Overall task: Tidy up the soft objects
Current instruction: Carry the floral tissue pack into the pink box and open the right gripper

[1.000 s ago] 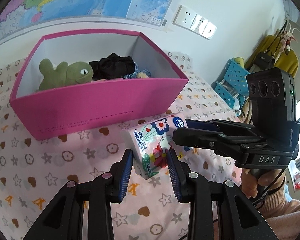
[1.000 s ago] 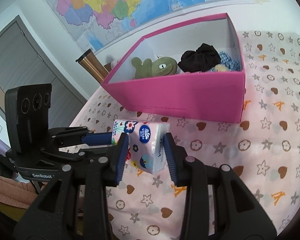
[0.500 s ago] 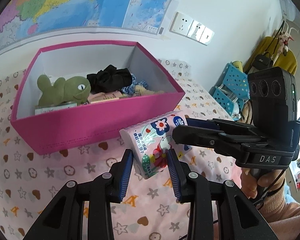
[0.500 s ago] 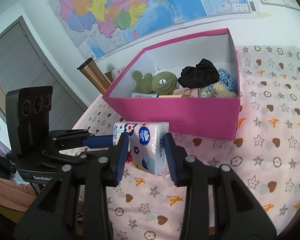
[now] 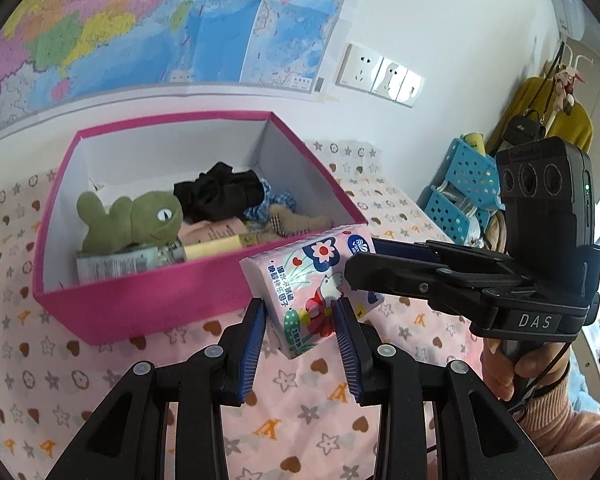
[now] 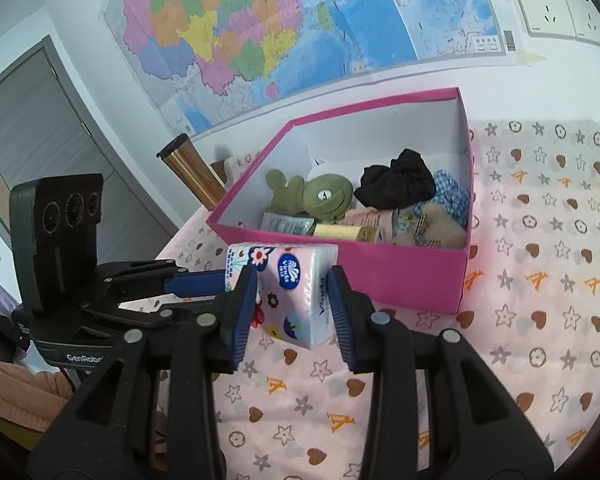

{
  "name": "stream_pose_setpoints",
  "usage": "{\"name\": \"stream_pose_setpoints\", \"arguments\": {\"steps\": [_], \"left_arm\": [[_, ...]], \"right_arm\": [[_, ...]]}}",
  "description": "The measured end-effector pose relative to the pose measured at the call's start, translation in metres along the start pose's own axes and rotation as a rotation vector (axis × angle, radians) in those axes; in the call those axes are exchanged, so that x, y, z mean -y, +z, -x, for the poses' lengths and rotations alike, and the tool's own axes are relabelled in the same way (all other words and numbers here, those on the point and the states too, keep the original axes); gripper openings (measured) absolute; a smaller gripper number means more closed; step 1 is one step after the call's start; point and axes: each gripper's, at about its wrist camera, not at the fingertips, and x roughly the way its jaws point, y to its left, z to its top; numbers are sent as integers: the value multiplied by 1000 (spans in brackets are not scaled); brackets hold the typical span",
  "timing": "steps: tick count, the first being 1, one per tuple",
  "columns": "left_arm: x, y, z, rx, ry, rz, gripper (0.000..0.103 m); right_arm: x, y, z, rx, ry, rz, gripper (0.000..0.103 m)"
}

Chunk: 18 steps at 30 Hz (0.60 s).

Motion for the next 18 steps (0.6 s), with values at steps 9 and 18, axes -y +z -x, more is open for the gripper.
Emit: {"name": "stream_pose_setpoints", "arguments": {"steps": [9, 18], "left_arm": [[0, 12, 1, 21, 9, -5, 34], [-5, 21, -6, 27, -1, 7, 34]], "right_arm": [[1, 12, 1, 19, -7, 15, 40], [4, 23, 1, 33, -16, 19, 40]]}}
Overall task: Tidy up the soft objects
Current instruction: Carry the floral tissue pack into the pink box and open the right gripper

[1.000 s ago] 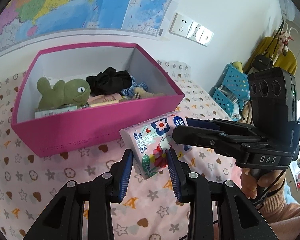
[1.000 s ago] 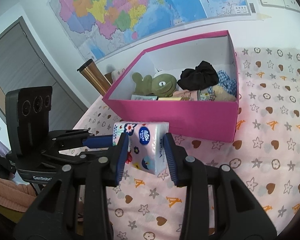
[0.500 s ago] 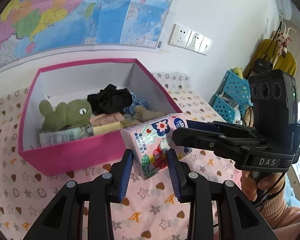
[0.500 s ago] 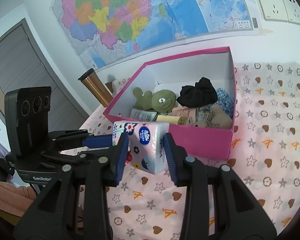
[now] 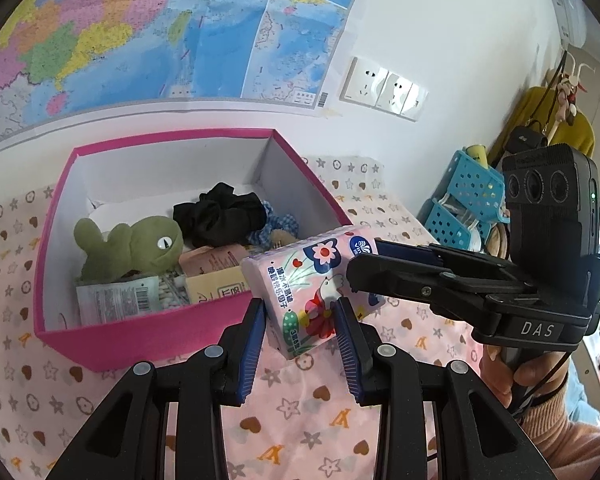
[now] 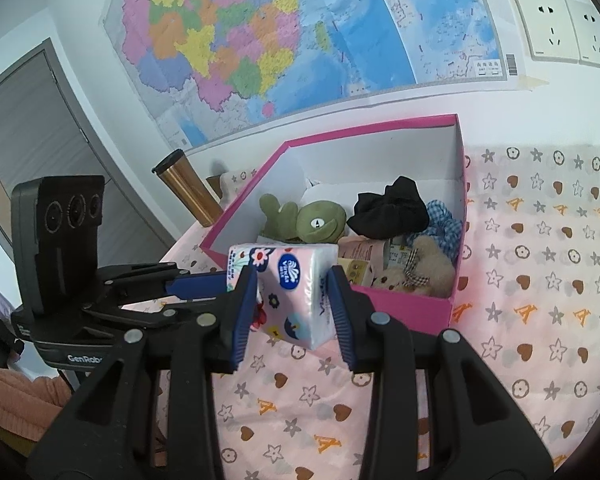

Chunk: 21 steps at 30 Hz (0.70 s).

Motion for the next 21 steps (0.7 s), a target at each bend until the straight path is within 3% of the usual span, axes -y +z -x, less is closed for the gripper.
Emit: {"name": "stream_pose_setpoints", "arguments": {"steps": [21], "left_arm": [[-4, 19, -11, 19, 22, 12, 34]], "right_arm": [[14, 21, -10, 14, -8, 2, 40]]}}
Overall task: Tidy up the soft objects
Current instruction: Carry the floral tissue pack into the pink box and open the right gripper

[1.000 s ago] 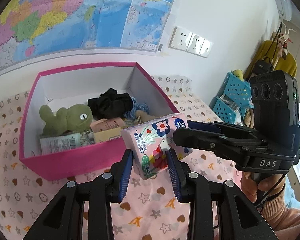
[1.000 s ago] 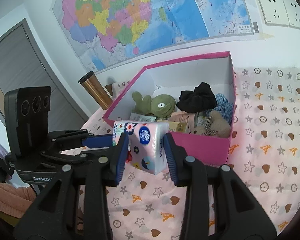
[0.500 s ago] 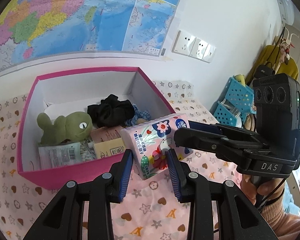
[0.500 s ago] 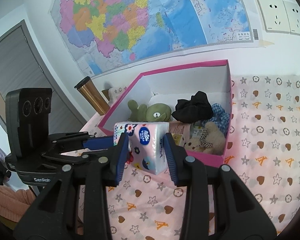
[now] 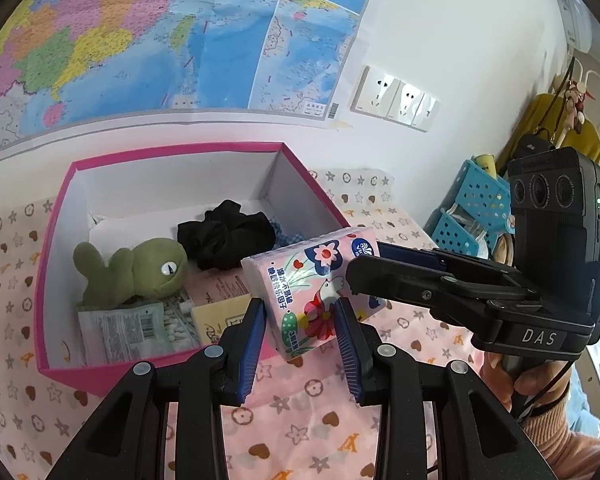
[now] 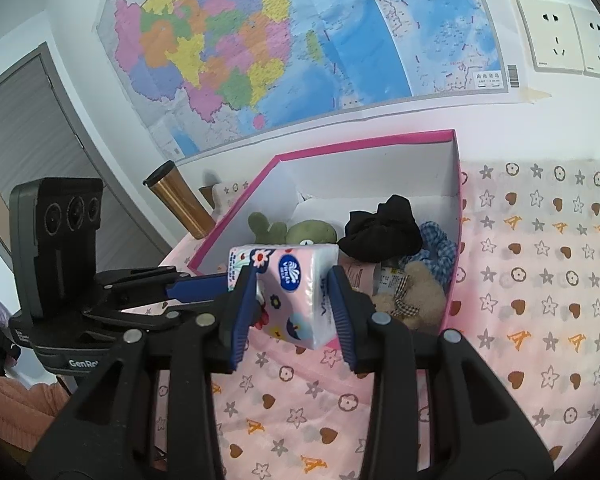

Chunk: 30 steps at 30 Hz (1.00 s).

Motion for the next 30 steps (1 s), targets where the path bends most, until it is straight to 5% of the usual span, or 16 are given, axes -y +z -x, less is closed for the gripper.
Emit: {"name": "stream_pose_setpoints", "arguments": {"steps": [30], "left_arm": [[-17, 21, -47, -64, 65, 32, 36]], "right_arm": [[35, 21, -42, -48, -72, -65, 44]]}}
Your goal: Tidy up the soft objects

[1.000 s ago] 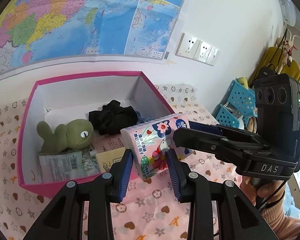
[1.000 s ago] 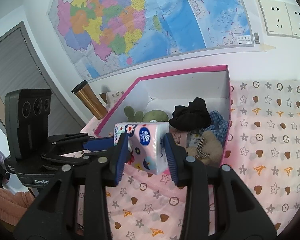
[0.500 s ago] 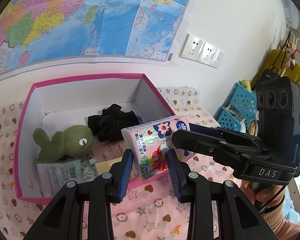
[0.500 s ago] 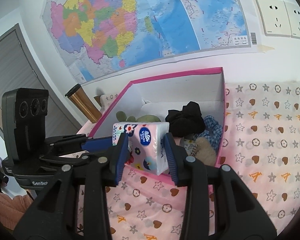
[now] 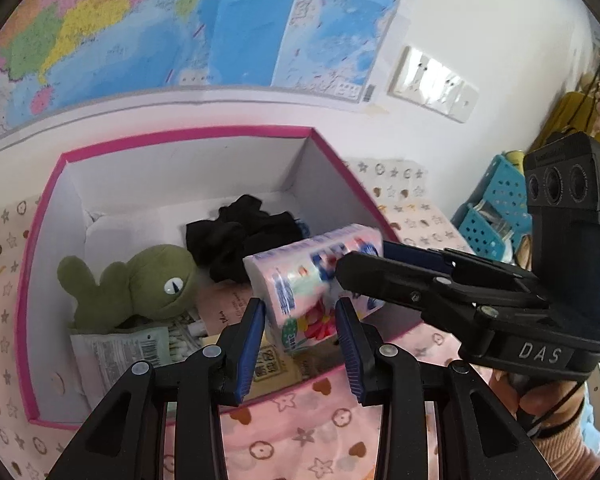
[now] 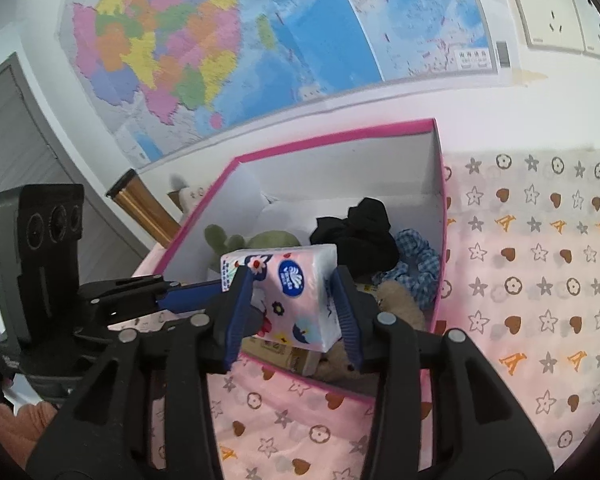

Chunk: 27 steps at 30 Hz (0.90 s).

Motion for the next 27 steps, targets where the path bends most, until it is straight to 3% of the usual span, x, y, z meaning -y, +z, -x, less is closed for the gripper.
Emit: {"name": "stream_pose_setpoints", "arguments": {"steps": [2, 8, 11, 16, 19, 21, 27], "left_arm": [[-4, -1, -4, 4, 37, 5, 39], [-13, -16, 10, 54, 108, 12, 65], [-13, -29, 29, 114, 137, -12, 81], [-10, -57, 63, 222, 176, -21, 103], [-12, -71, 75, 262, 208, -8, 103], [-13, -78, 77, 263, 234, 5, 103], [-15, -104, 76, 232, 315, 34, 103]], "right_arm": [[1, -1, -5, -6, -13, -6, 44], [-6, -9, 5, 19, -39, 18, 53], [-17, -19, 17, 34, -50, 61, 54], [-39, -43, 33, 67, -72, 139, 65], [-51, -63, 36, 85, -108, 181, 77], [-59, -78, 36, 93, -160, 209, 92], [-72, -112, 32, 109, -238, 216, 94]]}}
